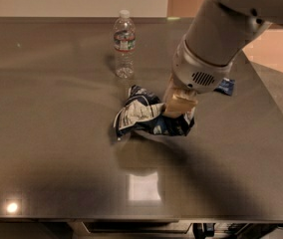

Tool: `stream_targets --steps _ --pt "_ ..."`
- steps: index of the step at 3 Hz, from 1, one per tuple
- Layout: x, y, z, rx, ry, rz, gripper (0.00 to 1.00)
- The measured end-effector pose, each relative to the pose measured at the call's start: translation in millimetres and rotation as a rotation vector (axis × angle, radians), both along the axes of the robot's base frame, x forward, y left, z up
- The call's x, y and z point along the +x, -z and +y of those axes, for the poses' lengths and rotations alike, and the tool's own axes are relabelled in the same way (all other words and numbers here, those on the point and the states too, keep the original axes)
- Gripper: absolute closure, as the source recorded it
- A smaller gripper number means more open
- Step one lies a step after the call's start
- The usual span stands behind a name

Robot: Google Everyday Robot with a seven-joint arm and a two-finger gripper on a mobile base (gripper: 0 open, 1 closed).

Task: Move blue chip bag near water bottle

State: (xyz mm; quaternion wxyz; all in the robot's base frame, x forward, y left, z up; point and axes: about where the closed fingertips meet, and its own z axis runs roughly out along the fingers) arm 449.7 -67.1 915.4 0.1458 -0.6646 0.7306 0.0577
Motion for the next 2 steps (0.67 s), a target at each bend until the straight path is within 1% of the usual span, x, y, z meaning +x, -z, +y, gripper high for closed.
stream_targets --steps 1,2 --pt "23.3 -3.5 29.5 0.029 -0.009 0.003 1.0" --pt "50.6 -2.2 53.2 0.038 -0.036 -0.002 1.0"
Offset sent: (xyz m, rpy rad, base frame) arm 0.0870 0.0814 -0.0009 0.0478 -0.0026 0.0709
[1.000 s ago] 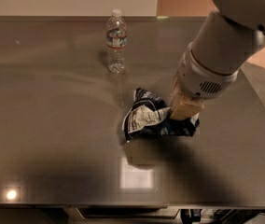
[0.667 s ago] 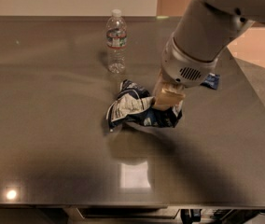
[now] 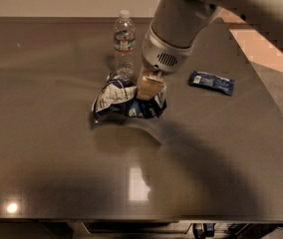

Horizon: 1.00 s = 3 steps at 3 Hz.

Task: Move blue chip bag near water bottle

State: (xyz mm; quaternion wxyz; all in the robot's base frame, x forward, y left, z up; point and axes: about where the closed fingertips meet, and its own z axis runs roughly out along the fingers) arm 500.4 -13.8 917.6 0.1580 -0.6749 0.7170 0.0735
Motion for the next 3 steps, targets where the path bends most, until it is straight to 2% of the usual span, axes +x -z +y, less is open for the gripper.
stream_targets --steps 2,3 --pt "43.3 13.2 40.3 0.016 -0.089 -0.021 1.0" --pt "60.7 19.2 48.4 0.017 -0.105 -0.031 1.0"
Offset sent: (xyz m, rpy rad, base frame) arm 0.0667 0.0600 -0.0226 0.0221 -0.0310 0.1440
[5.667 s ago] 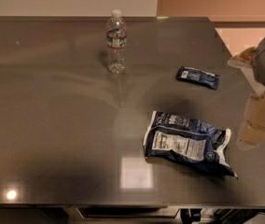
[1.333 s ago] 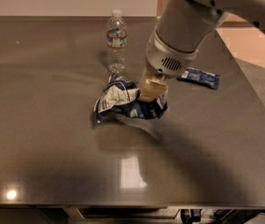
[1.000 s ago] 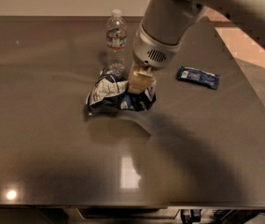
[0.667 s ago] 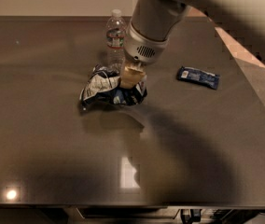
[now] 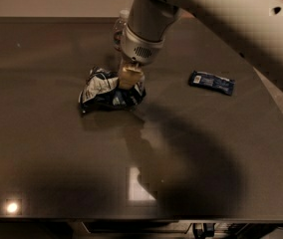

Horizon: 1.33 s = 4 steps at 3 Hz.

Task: Move blue chip bag near water bottle

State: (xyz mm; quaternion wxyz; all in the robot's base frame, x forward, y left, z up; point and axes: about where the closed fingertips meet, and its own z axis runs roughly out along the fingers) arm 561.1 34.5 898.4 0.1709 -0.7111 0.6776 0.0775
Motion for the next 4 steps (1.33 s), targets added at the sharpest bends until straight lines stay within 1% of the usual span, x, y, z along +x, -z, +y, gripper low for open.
stream_targets --steps 1,2,3,4 --pt "16.6 0.4 1.8 0.004 0.003 -0.021 0.82" --pt "33.0 -1.1 1.6 -0.001 0.007 -0.043 0.59" --pt "41.8 1.8 2.8 -0.006 0.0 -0.055 0.35" --pt "44.1 5.9 4.8 0.009 -0.013 -0.078 0.12"
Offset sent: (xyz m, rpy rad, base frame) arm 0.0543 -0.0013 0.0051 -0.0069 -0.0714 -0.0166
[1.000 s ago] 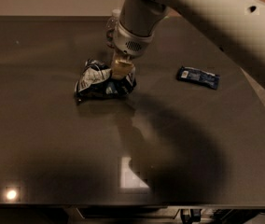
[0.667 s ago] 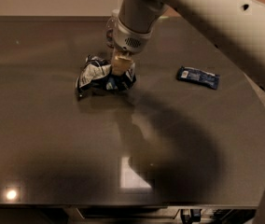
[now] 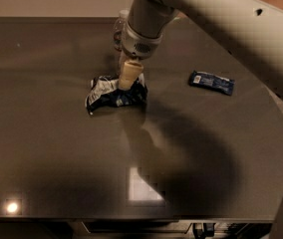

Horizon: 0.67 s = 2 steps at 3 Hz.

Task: Move blue chip bag near water bottle

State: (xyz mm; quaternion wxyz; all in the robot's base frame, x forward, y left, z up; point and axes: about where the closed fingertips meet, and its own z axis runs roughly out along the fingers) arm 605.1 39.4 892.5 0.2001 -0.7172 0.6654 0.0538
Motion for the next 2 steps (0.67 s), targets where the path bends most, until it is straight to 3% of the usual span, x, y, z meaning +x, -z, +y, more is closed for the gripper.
stream_targets --steps 1,2 --pt "0.2 1.0 1.0 0.0 -0.001 0.0 0.0" --pt "0.2 1.1 1.0 0.0 -0.001 0.0 0.0"
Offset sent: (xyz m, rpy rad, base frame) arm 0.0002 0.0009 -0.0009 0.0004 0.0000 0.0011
